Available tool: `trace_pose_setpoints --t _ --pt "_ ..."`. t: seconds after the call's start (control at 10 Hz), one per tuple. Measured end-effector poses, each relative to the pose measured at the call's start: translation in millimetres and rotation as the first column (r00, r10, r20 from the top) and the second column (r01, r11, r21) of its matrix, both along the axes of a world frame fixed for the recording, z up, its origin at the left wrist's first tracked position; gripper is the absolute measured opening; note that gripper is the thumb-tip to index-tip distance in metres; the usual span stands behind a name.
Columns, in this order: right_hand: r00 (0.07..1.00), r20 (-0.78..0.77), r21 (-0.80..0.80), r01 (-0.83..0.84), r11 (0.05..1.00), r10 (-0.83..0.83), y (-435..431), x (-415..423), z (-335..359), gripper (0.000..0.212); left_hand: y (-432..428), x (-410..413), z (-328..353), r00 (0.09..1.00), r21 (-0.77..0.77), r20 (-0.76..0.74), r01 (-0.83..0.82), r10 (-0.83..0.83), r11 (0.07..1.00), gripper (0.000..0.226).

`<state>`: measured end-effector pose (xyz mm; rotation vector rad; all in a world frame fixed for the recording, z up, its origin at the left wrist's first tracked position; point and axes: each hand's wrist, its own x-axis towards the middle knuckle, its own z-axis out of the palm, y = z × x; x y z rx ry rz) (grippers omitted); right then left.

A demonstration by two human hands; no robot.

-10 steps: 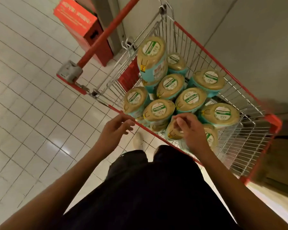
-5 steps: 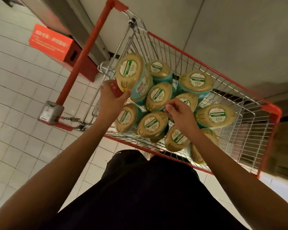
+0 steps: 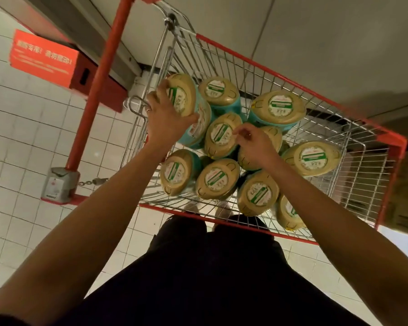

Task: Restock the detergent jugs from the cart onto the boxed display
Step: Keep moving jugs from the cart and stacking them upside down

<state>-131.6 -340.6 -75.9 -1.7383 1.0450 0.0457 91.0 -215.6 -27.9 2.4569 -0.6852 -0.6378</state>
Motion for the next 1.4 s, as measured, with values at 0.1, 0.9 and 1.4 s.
trace_pose_setpoints --t 0.1,0.9,1.4 --pt "0.996 -0.074 -0.070 -0.055 0.996 0.050 -18 12 -13 0.017 7 5 -2 1.000 -0.049 -0.009 0.009 -0.010 0.999 0.110" --pt "0.594 -0.421 -0.085 -0.778 0.622 0.685 -81 185 -86 0.065 19 6 -21 0.994 -0.055 0.048 0.102 -0.100 0.993 0.114" --pt "0.454 -0.342 0.165 -0.833 0.528 0.823 -85 180 -102 0.064 39 19 -15 0.974 -0.084 0.011 0.227 -0.227 0.970 0.112"
